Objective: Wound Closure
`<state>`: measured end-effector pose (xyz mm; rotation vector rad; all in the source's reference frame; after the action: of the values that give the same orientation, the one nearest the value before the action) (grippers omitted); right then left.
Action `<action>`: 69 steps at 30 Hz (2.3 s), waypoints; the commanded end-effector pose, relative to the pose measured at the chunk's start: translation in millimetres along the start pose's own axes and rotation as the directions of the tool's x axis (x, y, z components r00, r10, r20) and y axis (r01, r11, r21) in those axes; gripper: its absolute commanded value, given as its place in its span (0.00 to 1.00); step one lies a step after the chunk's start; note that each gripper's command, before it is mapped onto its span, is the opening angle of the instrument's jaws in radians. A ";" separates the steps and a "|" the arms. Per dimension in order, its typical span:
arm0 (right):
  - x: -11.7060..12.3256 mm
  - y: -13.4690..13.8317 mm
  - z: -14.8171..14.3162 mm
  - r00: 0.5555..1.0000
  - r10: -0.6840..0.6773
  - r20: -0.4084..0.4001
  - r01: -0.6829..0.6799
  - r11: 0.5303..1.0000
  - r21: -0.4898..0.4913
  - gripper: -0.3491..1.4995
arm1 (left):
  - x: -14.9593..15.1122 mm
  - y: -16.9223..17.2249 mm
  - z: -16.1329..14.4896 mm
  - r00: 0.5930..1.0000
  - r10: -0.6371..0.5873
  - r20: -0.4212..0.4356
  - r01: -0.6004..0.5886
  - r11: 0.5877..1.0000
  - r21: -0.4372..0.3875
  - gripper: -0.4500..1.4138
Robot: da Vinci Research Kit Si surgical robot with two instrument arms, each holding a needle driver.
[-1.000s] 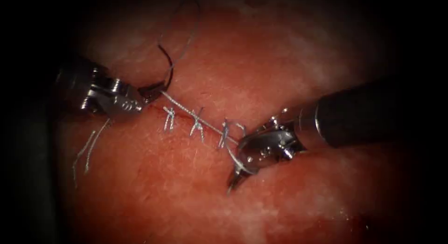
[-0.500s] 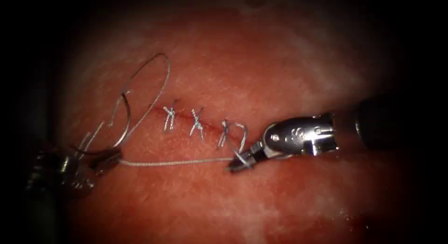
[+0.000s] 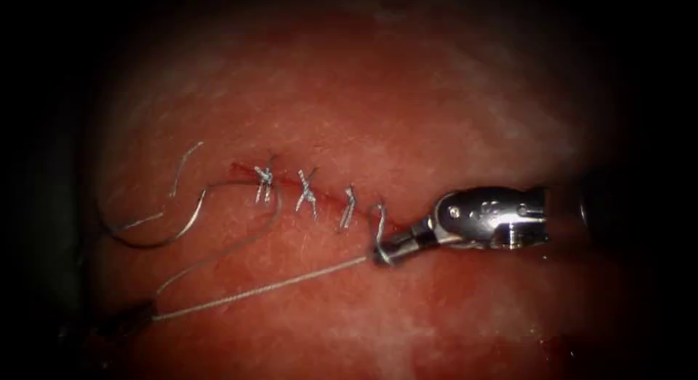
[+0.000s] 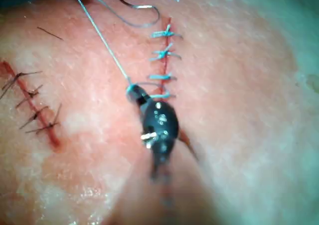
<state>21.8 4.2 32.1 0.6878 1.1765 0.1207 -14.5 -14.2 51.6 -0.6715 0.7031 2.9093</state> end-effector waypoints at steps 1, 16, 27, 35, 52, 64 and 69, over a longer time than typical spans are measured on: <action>-1.0 0.0 0.6 1.000 0.010 -0.003 -0.010 1.000 -0.013 0.00 | 0.4 1.7 -0.9 1.000 -0.002 0.002 0.002 1.000 -0.005 0.00; -2.5 5.8 -2.6 0.995 0.098 -0.007 -0.097 0.976 -0.197 0.00 | -2.3 6.8 -5.6 1.000 -0.009 0.022 0.009 1.000 -0.005 0.00; -2.9 6.1 -3.4 0.994 0.110 -0.028 -0.113 0.962 -0.247 0.00 | -4.5 10.1 -7.5 1.000 -0.003 0.021 0.004 1.000 -0.021 0.00; -3.1 5.4 -3.3 0.992 0.114 -0.045 -0.122 0.957 -0.264 0.00 | -5.7 13.0 -9.5 0.998 0.017 -0.064 -0.023 0.996 -0.088 0.00; -8.5 6.3 -3.9 0.990 0.140 0.006 -0.129 0.929 -0.346 0.00 | -5.6 14.7 -9.2 0.986 0.081 -0.144 -0.099 0.987 -0.127 0.00; -7.7 4.4 -5.4 0.922 0.203 -0.329 -0.327 0.863 -0.385 0.89 | 2.1 4.1 -10.7 0.946 0.046 -0.320 -0.055 0.998 -0.018 0.00; -7.0 3.6 -8.9 0.919 0.134 -0.370 -0.314 0.817 -0.483 0.90 | 5.8 -1.3 -11.0 0.910 0.017 -0.413 -0.029 0.999 -0.023 0.00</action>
<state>11.5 9.1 37.2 0.2809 1.2890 0.7749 -15.2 -16.0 39.1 -1.3387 0.7101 2.8159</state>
